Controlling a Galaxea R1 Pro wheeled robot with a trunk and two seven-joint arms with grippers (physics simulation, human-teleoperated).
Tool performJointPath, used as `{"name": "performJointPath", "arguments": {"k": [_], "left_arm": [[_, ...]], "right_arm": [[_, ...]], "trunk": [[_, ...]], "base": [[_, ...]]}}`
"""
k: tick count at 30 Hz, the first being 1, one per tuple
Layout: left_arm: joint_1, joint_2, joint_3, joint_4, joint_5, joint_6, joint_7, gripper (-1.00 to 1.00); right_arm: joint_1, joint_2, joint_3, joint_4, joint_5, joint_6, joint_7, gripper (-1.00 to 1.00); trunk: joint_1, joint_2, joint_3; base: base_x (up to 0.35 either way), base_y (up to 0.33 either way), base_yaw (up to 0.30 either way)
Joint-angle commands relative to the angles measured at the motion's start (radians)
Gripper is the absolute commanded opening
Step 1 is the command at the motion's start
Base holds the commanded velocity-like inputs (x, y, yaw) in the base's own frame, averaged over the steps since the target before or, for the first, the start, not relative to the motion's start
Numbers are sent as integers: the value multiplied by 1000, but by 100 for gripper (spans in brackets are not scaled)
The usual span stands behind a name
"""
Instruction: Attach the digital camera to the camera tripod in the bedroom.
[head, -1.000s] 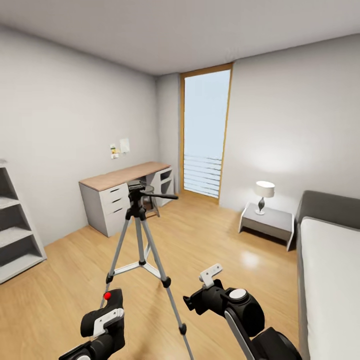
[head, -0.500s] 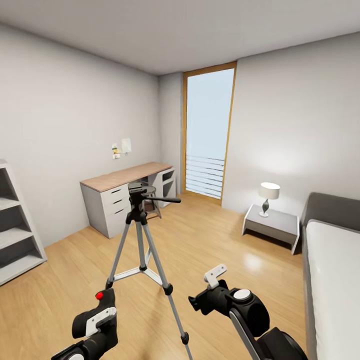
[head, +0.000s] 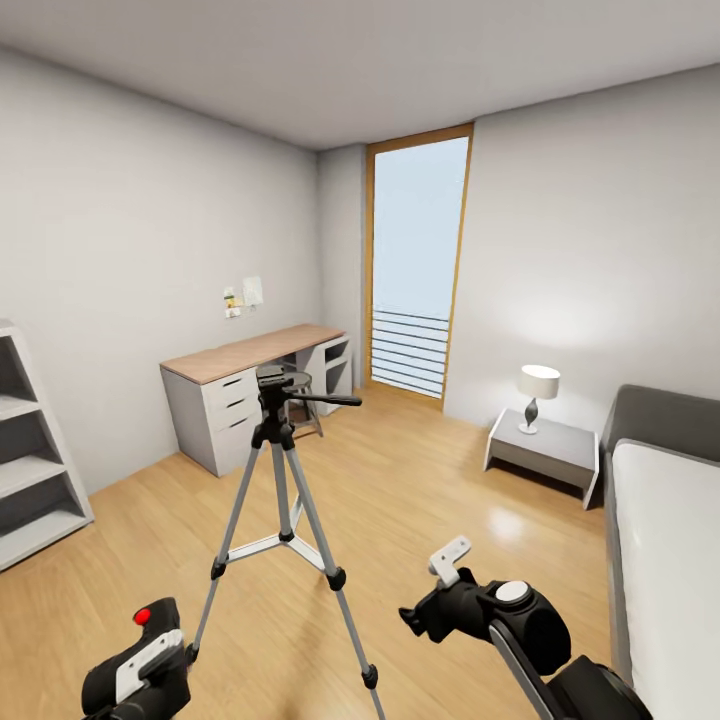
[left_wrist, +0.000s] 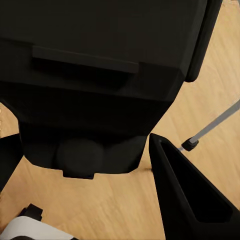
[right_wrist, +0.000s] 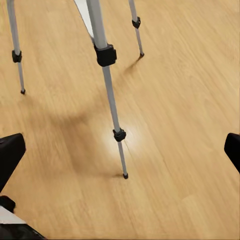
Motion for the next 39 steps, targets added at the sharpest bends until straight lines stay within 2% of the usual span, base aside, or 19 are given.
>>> {"name": "performJointPath", "arguments": {"k": [1,5,9,10,12,13,14,15,21,28,29,39], "left_arm": [[5,4,4,-2,6,-1,9,-100],[7,15,16,-2,7,-1,9,-100],[9,31,120,-9,23,24,7,-100],[6,41,208,-13,44,84,-12,-100],[2,48,264,-14,54,128,-42,-100],[2,48,264,-14,54,128,-42,-100],[-1,54,317,-13,58,172,-99,-100],[-1,55,328,-11,58,181,-114,-100],[-3,57,361,0,58,206,-161,-100],[-4,54,365,6,59,214,-174,-100],[-4,53,366,6,59,214,-176,-100],[-4,52,365,7,60,215,-177,-100]], "right_arm": [[-1,-4,1,-1,-1,4,31,100],[-1,-5,0,-1,0,4,49,100],[-2,-7,0,-1,0,5,63,100],[-2,-8,0,-1,-1,6,70,100],[-3,-8,0,-1,-1,6,75,100],[-3,-8,0,-1,-1,6,75,100],[-3,-8,0,-1,-2,8,81,100],[-3,-8,0,-1,-3,8,82,100],[-6,-8,0,-1,-7,10,90,100],[-8,-9,-4,-1,-6,7,148,100],[-7,-8,-20,-1,-6,6,157,100],[-6,-6,-48,-1,-6,4,167,100]], "trunk": [[0,-1,0],[0,-1,0],[0,-1,0],[0,-1,0],[0,-1,0],[0,-1,0],[0,-1,0],[0,-1,0],[0,-1,0],[0,-1,0],[0,-1,0],[0,-1,0]], "base": [[0,0,0],[0,0,11],[0,0,124],[0,0,215],[0,0,232],[0,0,237],[0,0,257],[0,0,261],[15,8,257],[199,76,133],[292,29,32],[312,10,11]]}}
